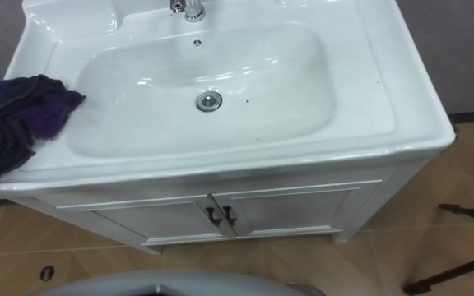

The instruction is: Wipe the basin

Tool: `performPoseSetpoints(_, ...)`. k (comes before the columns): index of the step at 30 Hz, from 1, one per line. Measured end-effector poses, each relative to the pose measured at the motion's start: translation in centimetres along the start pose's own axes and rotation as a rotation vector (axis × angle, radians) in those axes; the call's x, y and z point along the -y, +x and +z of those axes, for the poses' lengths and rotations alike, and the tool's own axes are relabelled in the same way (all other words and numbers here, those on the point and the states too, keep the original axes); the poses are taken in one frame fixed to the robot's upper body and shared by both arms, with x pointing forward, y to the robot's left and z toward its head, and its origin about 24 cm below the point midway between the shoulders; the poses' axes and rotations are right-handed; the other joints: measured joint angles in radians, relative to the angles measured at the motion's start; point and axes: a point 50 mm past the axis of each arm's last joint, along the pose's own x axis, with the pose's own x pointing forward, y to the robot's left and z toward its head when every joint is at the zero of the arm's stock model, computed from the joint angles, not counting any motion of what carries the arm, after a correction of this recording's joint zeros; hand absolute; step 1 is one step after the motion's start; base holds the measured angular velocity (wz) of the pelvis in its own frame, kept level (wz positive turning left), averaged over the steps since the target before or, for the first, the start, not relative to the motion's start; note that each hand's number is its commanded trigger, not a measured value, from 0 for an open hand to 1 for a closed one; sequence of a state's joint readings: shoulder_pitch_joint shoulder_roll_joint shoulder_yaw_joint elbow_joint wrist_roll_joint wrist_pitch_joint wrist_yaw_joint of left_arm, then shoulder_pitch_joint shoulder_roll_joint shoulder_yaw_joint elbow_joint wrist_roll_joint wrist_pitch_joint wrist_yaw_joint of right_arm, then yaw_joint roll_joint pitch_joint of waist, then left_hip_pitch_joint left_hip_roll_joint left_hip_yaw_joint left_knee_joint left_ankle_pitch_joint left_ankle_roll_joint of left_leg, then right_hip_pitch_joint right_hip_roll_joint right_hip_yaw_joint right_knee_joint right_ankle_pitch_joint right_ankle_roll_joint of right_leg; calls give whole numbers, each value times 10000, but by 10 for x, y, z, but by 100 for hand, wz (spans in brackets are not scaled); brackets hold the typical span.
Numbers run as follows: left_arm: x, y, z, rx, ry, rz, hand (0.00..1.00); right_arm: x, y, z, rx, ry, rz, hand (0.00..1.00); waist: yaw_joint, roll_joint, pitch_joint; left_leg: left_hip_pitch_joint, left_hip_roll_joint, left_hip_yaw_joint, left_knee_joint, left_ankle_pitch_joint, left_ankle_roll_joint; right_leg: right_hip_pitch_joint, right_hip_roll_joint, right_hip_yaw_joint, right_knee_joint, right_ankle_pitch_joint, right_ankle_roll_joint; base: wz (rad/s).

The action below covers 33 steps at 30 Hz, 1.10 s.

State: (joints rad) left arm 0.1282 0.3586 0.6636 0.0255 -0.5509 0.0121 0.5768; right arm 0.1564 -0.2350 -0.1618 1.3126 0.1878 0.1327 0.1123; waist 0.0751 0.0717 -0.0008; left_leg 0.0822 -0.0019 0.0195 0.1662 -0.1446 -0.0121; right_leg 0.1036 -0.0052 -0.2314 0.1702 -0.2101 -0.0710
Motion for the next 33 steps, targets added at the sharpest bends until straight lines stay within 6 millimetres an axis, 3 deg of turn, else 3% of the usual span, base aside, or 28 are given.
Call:
performPoseSetpoints(10, 3, 0, 2, -219, -580, -435, 0, 5, -1, -5, -190, -880, -156, 0, -71, 114, -21, -29, -11, 11, 22, -1, -1, -55, -13, 64, 18, -3, 5, -1)
performPoseSetpoints(16, 1, 1, 7, 374, 103, -181, 0, 10, -2, -17, -453, -743, -244, 0, 130, 62, -39, -28, -31, -37, 19, -1, -1, -60, -42, 59, 17, -15, 7, -2)
performPoseSetpoints(25, -37, 7, 11, 739, 238, 2300, 0, 13, -2, -15, -320, -784, -759, 0, 496, 71, -35, -26, -87, -3, -6, -1, 0, -90, -95, 84, 13, -66, 29, -2)
performPoseSetpoints(33, -88, 8, -5, 52, 730, 4998, 0, 13, -2, -5, 228, -869, -933, 0, 972, 103, -71, -87, -124, -79, 22, -40, -1, -54, -126, -32, -22, -98, 75, 5)
